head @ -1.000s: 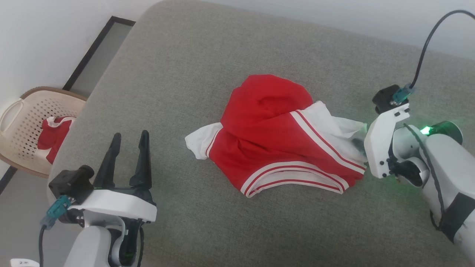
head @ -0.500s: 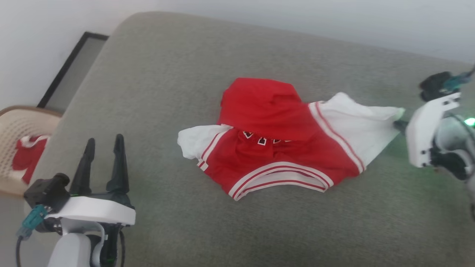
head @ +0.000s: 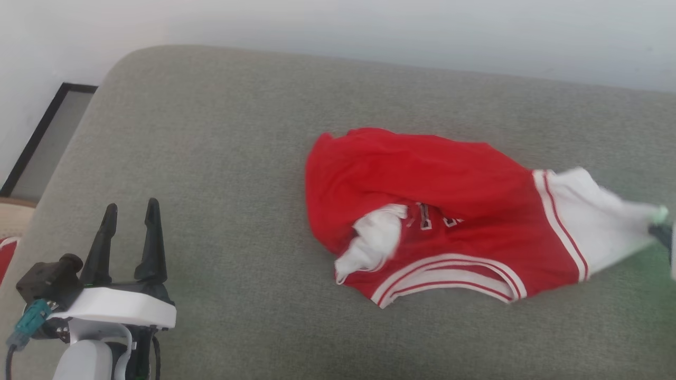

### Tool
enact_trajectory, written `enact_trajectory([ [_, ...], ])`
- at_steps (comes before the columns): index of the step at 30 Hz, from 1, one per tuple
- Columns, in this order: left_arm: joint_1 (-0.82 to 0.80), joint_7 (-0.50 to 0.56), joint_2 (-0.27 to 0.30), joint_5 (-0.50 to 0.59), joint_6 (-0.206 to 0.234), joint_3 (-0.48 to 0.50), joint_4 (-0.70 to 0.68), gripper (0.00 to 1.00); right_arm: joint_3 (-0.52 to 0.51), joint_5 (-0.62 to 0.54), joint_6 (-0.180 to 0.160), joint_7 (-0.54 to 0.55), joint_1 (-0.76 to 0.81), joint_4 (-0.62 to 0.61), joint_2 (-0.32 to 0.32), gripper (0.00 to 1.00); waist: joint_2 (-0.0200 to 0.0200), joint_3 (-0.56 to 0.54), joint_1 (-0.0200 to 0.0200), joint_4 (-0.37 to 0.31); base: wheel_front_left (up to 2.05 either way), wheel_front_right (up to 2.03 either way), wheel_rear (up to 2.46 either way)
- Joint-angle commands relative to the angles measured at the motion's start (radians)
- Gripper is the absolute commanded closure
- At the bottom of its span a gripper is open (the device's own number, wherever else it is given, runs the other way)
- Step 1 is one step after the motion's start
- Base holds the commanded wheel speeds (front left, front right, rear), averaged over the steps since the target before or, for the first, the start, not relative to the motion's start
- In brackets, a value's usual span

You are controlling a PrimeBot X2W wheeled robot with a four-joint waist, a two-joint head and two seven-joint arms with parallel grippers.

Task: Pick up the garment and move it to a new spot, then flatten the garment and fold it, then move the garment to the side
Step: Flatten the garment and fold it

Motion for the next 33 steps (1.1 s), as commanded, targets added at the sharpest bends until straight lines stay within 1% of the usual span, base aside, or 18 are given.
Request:
enact_trajectory([
  [1, 0.013, -0.004, 0.004, 0.003, -0.005, 0.005, -0.002, 0.00, -0.041, -0.006, -0.002, 0.021, 0.052, -0.014, 0.007, 1.00, -0.0001, -0.007, 0.0000, -0.012, 0.00, 0.00, 0.00],
  [6, 0.008, -0.004, 0.013, 0.004, -0.006, -0.008, 0.010, 0.00, -0.153, -0.055, -0.002, 0.042, 0.154, -0.030, 0.063, 1.00, -0.0001, -0.009, 0.0000, -0.024, 0.00, 0.00, 0.00],
  [7, 0.008, -0.004, 0.013, 0.004, -0.006, -0.008, 0.010, 0.00, -0.153, -0.055, -0.002, 0.042, 0.154, -0.030, 0.063, 1.00, -0.0001, -0.009, 0.0000, -0.024, 0.00, 0.00, 0.00],
  [11, -0.007, -0.004, 0.021, 0.000, -0.007, -0.020, 0.025, 0.00, -0.219, -0.108, -0.002, 0.043, 0.193, -0.020, 0.135, 1.00, -0.0001, -0.012, 0.0000, -0.027, 0.00, 0.00, 0.00],
  [14, -0.011, -0.004, 0.030, -0.001, -0.006, -0.032, 0.035, 0.00, -0.243, -0.152, -0.002, 0.050, 0.206, -0.016, 0.182, 1.00, -0.0001, -0.015, 0.0000, -0.031, 0.00, 0.00, 0.00],
  [15, -0.015, -0.004, 0.034, -0.002, -0.006, -0.036, 0.037, 0.00, -0.251, -0.162, -0.001, 0.051, 0.208, -0.018, 0.194, 0.93, -0.0001, -0.016, 0.0000, -0.033, 0.00, 0.00, 0.00],
  [16, -0.020, -0.004, 0.039, -0.007, -0.006, -0.039, 0.039, 0.00, -0.257, -0.171, -0.001, 0.050, 0.207, -0.019, 0.201, 0.64, -0.0001, -0.017, 0.0000, -0.035, 0.00, 0.00, 0.00],
  [17, -0.023, -0.004, 0.045, -0.008, -0.006, -0.046, 0.042, 0.00, -0.263, -0.182, -0.001, 0.046, 0.204, -0.020, 0.206, 0.03, -0.0001, -0.018, 0.0000, -0.038, 0.00, 0.00, 0.00],
  [18, -0.026, -0.002, 0.051, -0.010, -0.006, -0.054, 0.044, 0.00, -0.268, -0.191, -0.001, 0.043, 0.201, -0.024, 0.214, 0.00, -0.0001, -0.020, 0.0000, -0.041, 0.00, 0.00, 0.00],
  [21, -0.035, 0.016, 0.076, -0.024, -0.006, -0.073, 0.039, 0.00, -0.284, -0.210, -0.002, 0.047, 0.200, -0.047, 0.225, 0.00, -0.0001, -0.026, 0.0000, -0.055, 0.00, 0.00, 0.00],
  [25, -0.063, 0.061, 0.117, -0.051, -0.006, -0.103, 0.018, 0.00, -0.309, -0.226, -0.002, 0.027, 0.201, -0.102, 0.243, 0.00, -0.0001, -0.030, 0.0000, -0.080, 0.00, 0.00, 0.00],
  [28, -0.084, 0.112, 0.151, -0.075, -0.007, -0.127, -0.001, 0.00, -0.339, -0.252, -0.002, -0.006, 0.197, -0.150, 0.259, 0.00, -0.0001, -0.029, 0.0000, -0.105, 0.00, 0.00, 0.00],
  [33, -0.127, 0.205, 0.214, -0.121, -0.007, -0.171, -0.035, 0.00, -0.389, -0.291, -0.002, -0.079, 0.199, -0.240, 0.318, 0.00, -0.0001, -0.022, 0.0000, -0.152, 0.00, 0.00, 0.00],
])
